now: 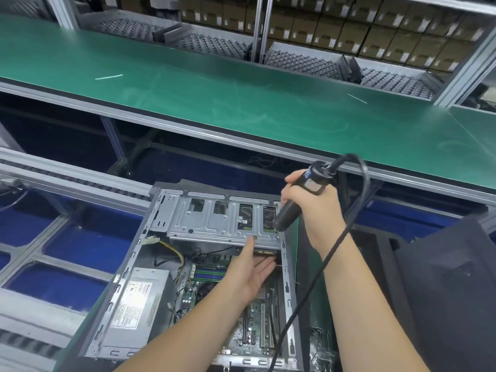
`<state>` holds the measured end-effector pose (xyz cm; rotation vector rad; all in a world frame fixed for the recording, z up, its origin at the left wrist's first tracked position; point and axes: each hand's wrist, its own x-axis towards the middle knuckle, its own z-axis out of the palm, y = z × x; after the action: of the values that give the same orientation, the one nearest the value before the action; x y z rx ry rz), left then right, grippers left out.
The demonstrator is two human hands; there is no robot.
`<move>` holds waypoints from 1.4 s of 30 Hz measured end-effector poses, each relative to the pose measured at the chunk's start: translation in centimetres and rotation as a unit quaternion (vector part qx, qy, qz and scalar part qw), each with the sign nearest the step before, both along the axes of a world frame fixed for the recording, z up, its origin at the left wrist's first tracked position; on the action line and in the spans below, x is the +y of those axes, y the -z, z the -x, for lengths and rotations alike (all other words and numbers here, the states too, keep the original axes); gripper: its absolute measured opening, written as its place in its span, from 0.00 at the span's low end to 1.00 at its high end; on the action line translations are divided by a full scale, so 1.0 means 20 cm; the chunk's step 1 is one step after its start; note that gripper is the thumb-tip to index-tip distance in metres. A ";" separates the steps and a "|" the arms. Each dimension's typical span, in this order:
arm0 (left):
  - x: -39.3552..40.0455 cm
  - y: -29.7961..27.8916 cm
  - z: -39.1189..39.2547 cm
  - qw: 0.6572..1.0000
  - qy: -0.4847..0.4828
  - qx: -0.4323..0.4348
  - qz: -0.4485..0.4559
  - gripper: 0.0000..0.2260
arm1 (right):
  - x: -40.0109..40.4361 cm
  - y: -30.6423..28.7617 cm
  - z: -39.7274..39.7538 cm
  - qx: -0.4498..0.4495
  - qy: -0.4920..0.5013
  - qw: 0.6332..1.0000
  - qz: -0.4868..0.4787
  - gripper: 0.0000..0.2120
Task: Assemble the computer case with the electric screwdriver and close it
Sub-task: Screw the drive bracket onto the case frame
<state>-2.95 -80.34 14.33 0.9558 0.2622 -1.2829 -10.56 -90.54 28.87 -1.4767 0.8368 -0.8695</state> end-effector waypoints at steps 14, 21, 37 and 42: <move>0.08 -0.03 -0.09 0.992 0.005 -0.108 -0.066 0.30 | 0.09 -0.07 -0.01 -0.066 0.003 0.998 -0.017 0.10; 0.13 -0.03 -0.16 0.990 0.083 -0.086 -0.075 0.31 | 0.15 -0.09 -0.02 -0.066 0.012 0.998 0.000 0.08; 0.24 -0.38 -0.38 0.979 0.171 -0.081 0.074 0.31 | 0.38 -0.06 -0.23 -0.112 -0.009 0.992 0.056 0.10; 0.25 -0.44 -0.44 0.990 0.073 -0.005 0.118 0.24 | 0.51 0.04 -0.28 -0.093 -0.061 0.992 0.062 0.12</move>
<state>5.76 -75.30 23.08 0.7888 0.0298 -1.4085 -4.90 -80.41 28.00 -1.5110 0.5571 -0.9629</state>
